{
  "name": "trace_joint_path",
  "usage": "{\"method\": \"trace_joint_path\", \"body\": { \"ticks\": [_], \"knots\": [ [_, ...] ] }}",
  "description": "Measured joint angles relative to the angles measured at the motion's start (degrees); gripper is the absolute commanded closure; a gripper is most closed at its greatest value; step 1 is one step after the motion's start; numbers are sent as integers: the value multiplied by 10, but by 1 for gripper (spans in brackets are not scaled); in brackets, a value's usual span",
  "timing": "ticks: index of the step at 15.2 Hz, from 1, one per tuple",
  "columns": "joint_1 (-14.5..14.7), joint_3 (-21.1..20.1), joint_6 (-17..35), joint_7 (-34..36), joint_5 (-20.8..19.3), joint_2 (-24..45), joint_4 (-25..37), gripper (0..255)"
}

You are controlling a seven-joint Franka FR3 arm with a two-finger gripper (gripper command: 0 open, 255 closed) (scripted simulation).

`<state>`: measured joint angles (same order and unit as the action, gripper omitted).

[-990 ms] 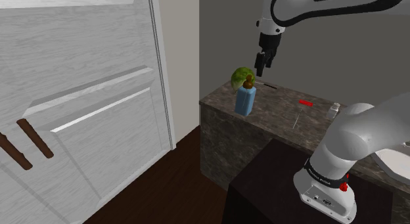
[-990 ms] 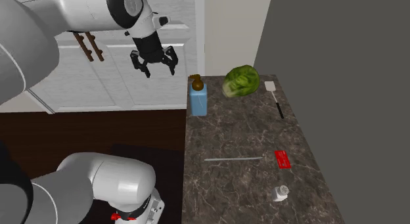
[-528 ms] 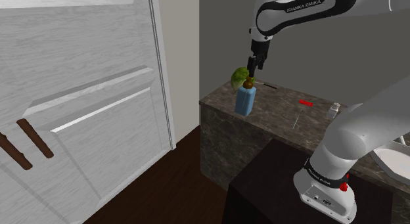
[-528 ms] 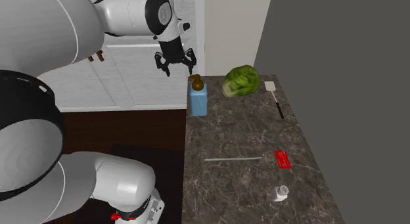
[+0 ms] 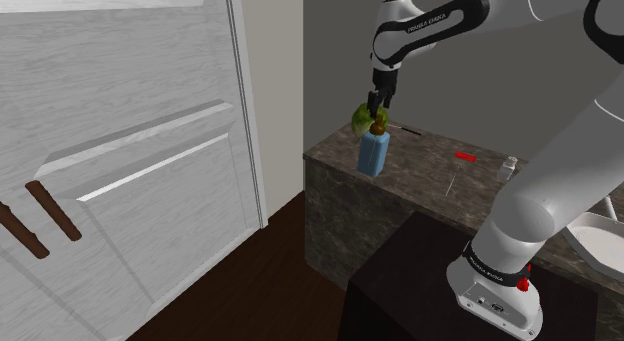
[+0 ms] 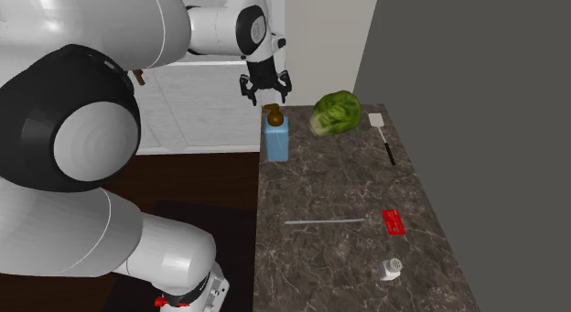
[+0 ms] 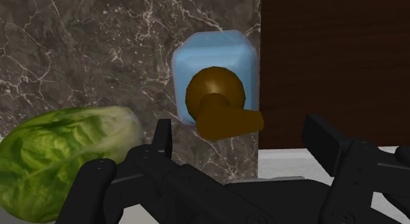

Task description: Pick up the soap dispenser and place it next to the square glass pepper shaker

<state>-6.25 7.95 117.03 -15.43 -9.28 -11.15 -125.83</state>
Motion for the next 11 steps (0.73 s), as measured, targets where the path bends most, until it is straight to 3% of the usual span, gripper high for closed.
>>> {"method": "trace_joint_path", "body": {
  "ticks": [6, 11],
  "knots": [
    [-4, 6, 49, -2, -2, 20, -28, 0],
    [-4, 6, 53, -2, -2, 22, -30, 0]
  ]
}}
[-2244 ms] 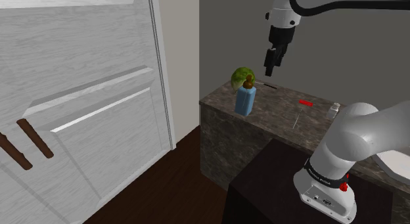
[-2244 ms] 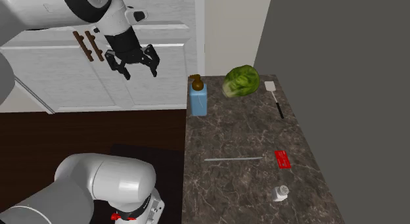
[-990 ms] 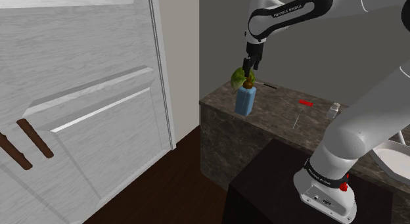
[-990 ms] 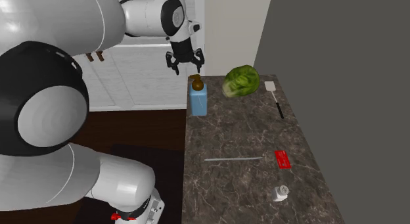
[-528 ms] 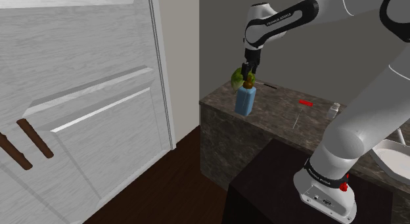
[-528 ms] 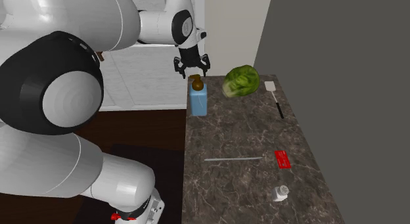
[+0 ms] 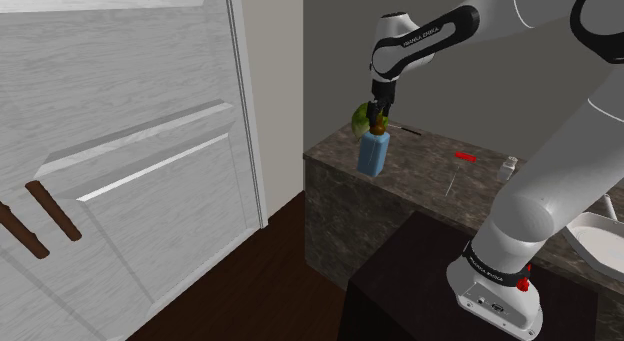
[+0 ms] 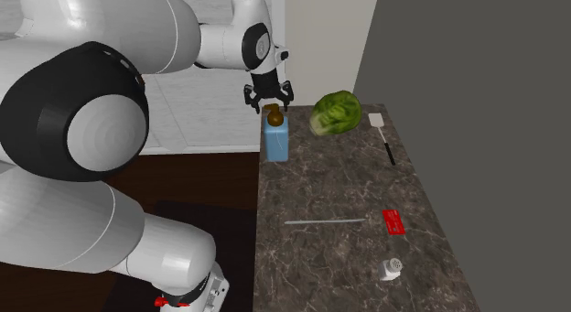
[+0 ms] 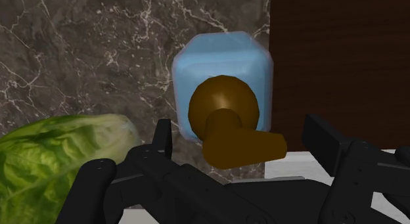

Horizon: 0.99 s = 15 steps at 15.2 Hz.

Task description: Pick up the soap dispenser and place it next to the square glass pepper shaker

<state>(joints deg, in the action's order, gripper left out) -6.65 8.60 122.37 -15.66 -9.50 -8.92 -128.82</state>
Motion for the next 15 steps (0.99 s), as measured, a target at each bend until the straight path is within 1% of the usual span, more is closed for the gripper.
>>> {"method": "trace_joint_path", "body": {
  "ticks": [1, 2, 12, 15],
  "knots": [
    [0, 0, 0, 0, 0, 0, 0, 0],
    [0, 0, 0, 0, 0, 0, 0, 255],
    [0, 0, 0, 0, 0, 0, 0, 255],
    [0, 0, -17, -2, 1, -6, 10, 255]
  ]
}}
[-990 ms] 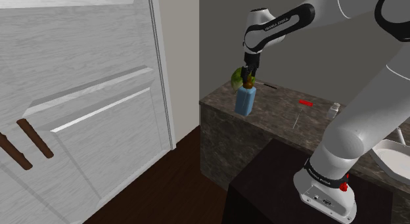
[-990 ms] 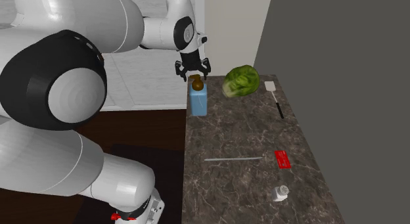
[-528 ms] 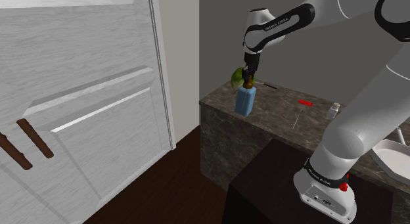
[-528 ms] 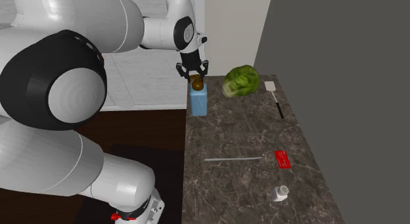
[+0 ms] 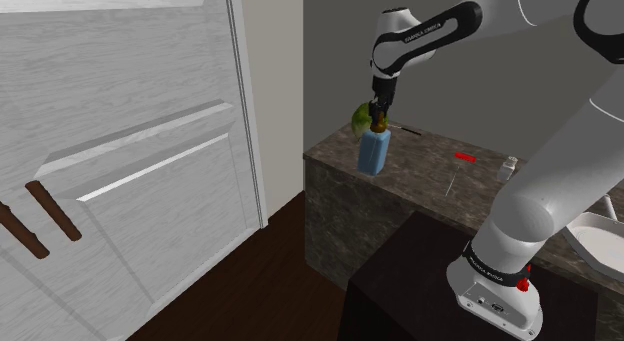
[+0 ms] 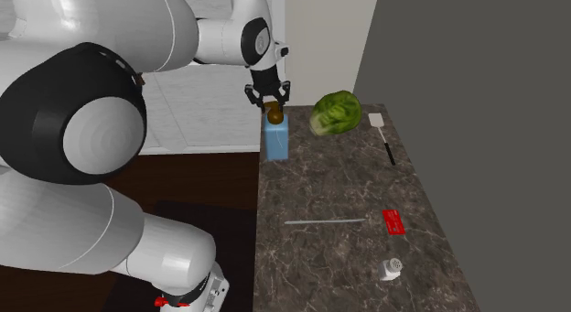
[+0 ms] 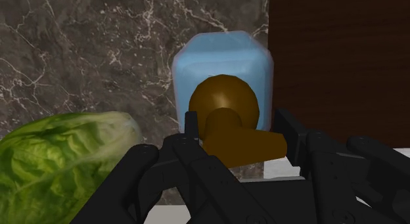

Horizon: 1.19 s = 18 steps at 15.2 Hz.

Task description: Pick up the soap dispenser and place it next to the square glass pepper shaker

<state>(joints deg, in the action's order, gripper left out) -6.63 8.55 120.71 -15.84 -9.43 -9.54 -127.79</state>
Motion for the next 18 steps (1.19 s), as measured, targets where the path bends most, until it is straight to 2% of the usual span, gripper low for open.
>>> {"method": "trace_joint_path", "body": {
  "ticks": [18],
  "knots": [
    [3, -5, -136, -13, 6, -27, 110, 255]
  ]
}}
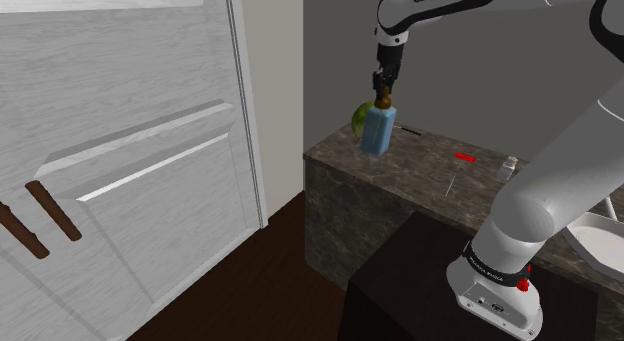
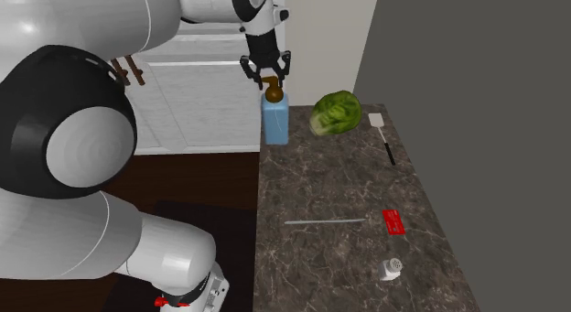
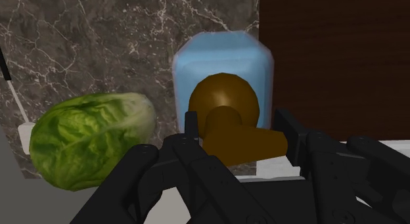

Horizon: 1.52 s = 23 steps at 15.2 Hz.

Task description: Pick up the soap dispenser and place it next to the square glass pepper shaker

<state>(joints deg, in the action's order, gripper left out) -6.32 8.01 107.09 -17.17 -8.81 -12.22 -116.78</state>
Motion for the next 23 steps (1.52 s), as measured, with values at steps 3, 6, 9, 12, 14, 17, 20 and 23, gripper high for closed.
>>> {"method": "trace_joint_path", "body": {
  "ticks": [3, 6, 9, 12, 14, 17, 20, 23],
  "knots": [
    [0, -1, -23, -3, 1, 0, 23, 255],
    [0, -1, -45, -6, 2, -1, 44, 255],
    [1, -2, -69, -8, 3, 2, 72, 255],
    [2, -3, -92, -10, 4, 3, 95, 255],
    [2, -3, -107, -13, 5, 8, 115, 255],
    [2, -3, -130, -15, 6, 11, 142, 255],
    [2, -3, -155, -19, 7, 19, 175, 255],
    [2, -3, -179, -23, 8, 25, 205, 255]
  ]
}}
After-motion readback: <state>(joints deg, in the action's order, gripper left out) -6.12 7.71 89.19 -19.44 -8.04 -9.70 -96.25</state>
